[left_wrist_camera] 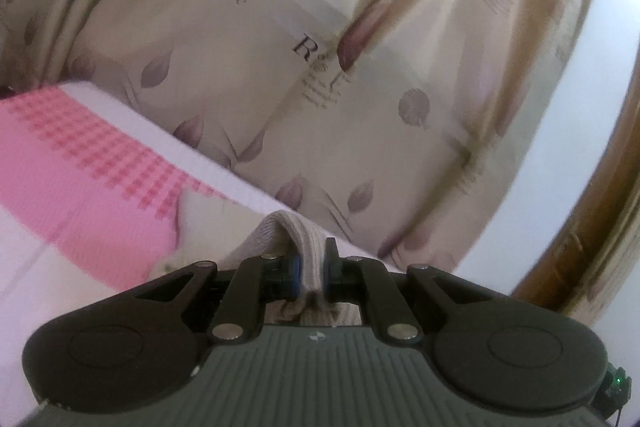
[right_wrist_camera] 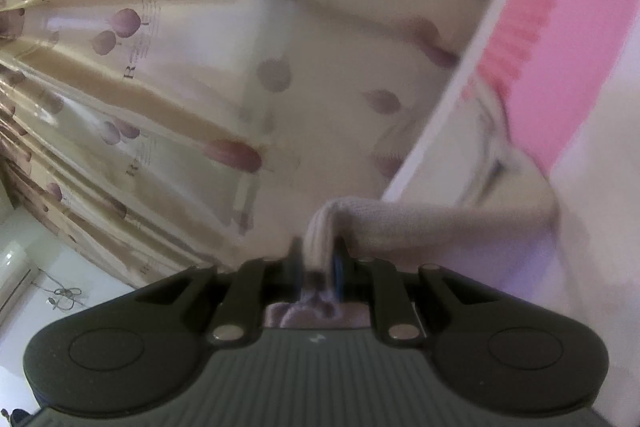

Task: Fold small clothes

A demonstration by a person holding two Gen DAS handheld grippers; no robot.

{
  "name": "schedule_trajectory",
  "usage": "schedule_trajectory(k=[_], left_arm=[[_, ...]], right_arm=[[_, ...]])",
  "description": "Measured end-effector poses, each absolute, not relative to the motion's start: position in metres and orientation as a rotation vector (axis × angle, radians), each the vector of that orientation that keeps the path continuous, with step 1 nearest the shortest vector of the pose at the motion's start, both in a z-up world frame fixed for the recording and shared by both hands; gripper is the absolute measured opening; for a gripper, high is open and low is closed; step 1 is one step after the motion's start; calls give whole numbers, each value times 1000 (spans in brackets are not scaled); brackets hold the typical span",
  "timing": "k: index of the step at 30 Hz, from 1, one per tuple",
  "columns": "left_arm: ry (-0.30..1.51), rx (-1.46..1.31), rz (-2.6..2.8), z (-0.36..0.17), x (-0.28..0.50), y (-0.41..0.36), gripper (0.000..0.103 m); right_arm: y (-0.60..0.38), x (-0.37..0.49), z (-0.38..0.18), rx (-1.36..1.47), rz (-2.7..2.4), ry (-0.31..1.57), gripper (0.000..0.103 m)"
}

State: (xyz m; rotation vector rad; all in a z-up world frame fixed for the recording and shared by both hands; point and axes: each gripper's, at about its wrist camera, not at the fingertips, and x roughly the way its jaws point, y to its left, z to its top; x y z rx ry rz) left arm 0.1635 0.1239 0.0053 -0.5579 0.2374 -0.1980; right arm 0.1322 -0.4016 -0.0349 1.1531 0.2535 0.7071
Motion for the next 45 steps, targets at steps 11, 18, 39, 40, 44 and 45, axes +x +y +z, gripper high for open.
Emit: schedule_trajectory(k=[11,18,39,40,44,45], left_arm=[[249,-518,-74,0,285,118,10],[365,-483,-6,-44,360,122,12],[303,-277,74,-40,328,140,103],[312,-254,72,-44,324,139,103],[348,-162,59,-53,316,132,103],[351,-139,55,-54,315,130,103]], right_arm=[[-404,255,-17,1171,597,241,15],[-403,324,-49,1223,475,278,14],[-319,374,-31,684,323,533,15],[-320,375,-30,699,307,530,16],[-309,343,-13,656,300,388,30],[-302,334,-11,642,356,366,41]])
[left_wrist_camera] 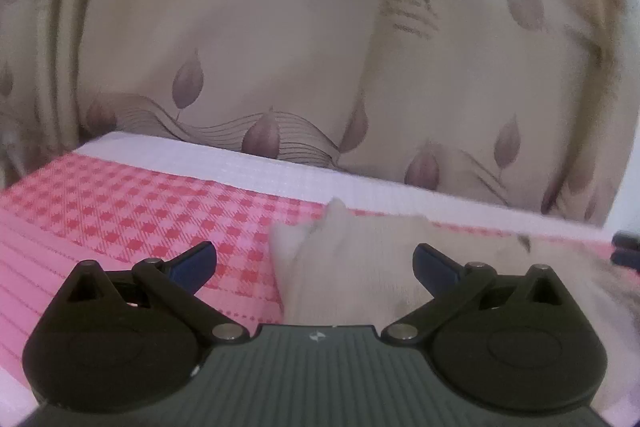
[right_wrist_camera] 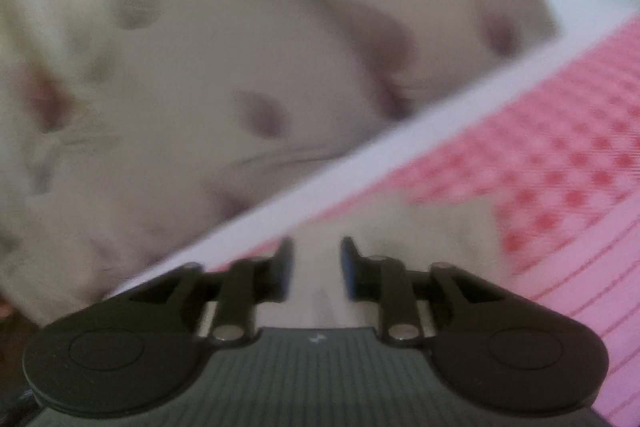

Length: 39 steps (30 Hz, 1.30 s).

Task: Fold small clothes

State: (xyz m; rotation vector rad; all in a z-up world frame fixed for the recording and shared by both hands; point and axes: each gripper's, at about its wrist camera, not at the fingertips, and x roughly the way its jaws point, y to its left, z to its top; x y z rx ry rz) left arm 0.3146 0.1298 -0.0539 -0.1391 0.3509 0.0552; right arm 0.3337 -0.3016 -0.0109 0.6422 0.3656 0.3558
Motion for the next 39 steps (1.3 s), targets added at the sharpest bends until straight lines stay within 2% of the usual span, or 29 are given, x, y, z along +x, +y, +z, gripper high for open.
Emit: schedule_trajectory(k=[1,2,3,9,10,12,17,20,24,39], left_arm=[[356,-115,57,-54,314,127,103],[364,-92,62,-54,314,125,103],[372,-64,68,-53,316,122,103],[377,90,83,-50,314,99,103],[375,108,86,-50,313,96,103],[380,134,88,-51,313,93,103],[398,122,94,-52,316,93,103],[411,107,100,-53,319,95,103],[425,116,109,-54,322,97,103],[454,140,133,-57,337,106,103]], right_arm=[[-290,323,-8,588,390,353,48],[-279,316,-6,516,393,345,63],[-265,308,-4,420,378,339,72],[-214,299,-21,15,236,429,74],[-211,297,-26,11,233,428,74],[-207,296,-27,-2,213,417,83],[-207,301,-29,3,197,438,90],[-206,302,-30,-9,182,444,100],[-206,302,-30,-9,182,450,103],[-203,303,-30,-20,175,455,103]])
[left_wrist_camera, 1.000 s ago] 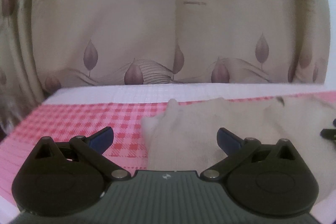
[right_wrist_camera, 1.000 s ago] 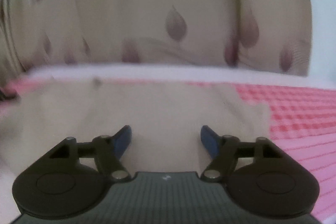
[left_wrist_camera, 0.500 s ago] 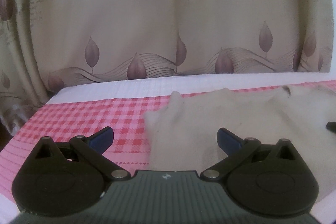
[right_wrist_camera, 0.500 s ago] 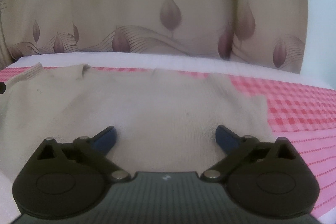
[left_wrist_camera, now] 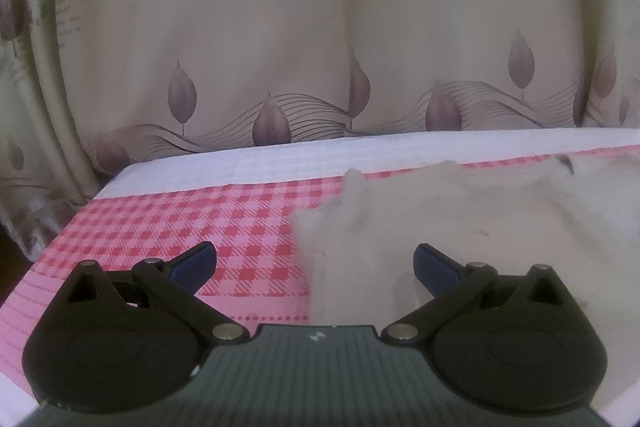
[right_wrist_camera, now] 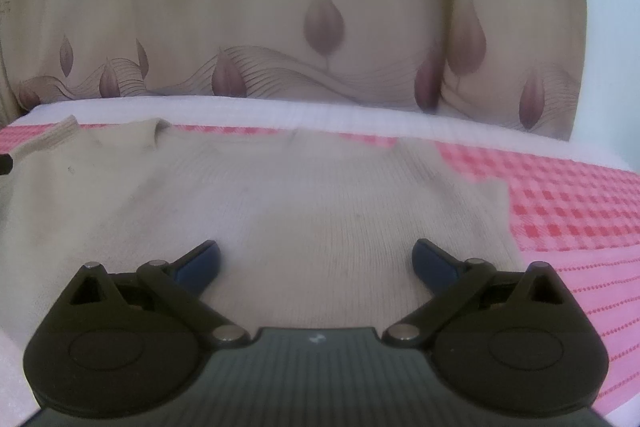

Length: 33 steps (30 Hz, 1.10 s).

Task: Fold small clothes

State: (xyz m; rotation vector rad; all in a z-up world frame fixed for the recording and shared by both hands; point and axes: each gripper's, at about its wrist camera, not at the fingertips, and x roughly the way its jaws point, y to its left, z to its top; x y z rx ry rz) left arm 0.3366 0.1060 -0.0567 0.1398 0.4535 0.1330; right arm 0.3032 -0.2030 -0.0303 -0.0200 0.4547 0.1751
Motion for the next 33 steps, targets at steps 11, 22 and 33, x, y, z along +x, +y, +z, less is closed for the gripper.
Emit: schedule_trajectory(k=[11,22,33], left_arm=[[506,-89,-45,-67,350,151,103],[607,-303,-323,-80,382,192,93],[622,-178,-468,-82,417,180,78]], right_arm=[[-203,303,-30,-22,174,453,103],[-203,302,-30,-27,170,450,103],[-203,301,-28,-38,160,448,103]])
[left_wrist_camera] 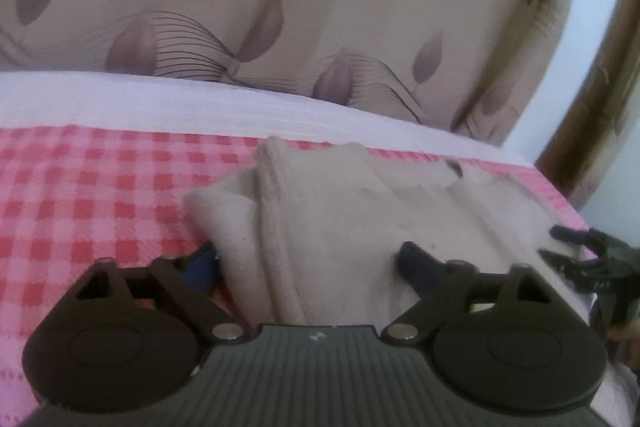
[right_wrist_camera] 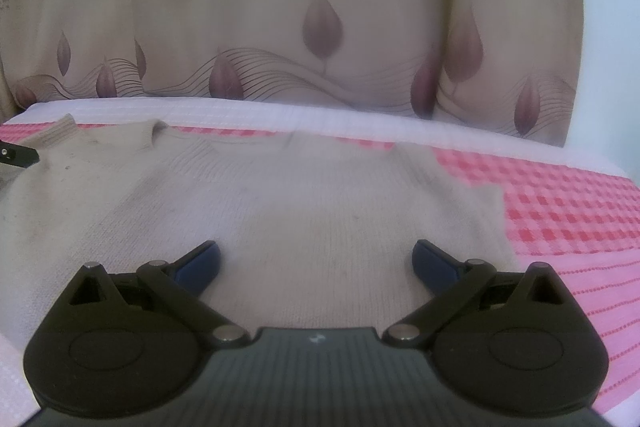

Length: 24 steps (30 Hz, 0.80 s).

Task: Fold small clothes

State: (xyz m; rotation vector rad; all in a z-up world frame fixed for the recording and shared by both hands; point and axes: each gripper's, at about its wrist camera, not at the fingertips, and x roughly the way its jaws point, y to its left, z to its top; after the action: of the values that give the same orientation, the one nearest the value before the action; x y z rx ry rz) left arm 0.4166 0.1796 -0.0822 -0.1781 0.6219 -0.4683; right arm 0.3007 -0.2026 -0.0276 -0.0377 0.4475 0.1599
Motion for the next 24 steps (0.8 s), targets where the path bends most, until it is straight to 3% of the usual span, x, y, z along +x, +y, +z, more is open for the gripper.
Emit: schedule_trajectory(k=[2,4,24], left_arm=[[625,-216,-471,-83,420,183,53],[625,-257,-473,-86,423,188,49],[577,-160,-407,-83,411,174,52]], right_arm=[[-202,300,-27,-39,158,446,103],[-201,300,-28,-40,155,444,103],[-202,302,-27,-54,136,445,103]])
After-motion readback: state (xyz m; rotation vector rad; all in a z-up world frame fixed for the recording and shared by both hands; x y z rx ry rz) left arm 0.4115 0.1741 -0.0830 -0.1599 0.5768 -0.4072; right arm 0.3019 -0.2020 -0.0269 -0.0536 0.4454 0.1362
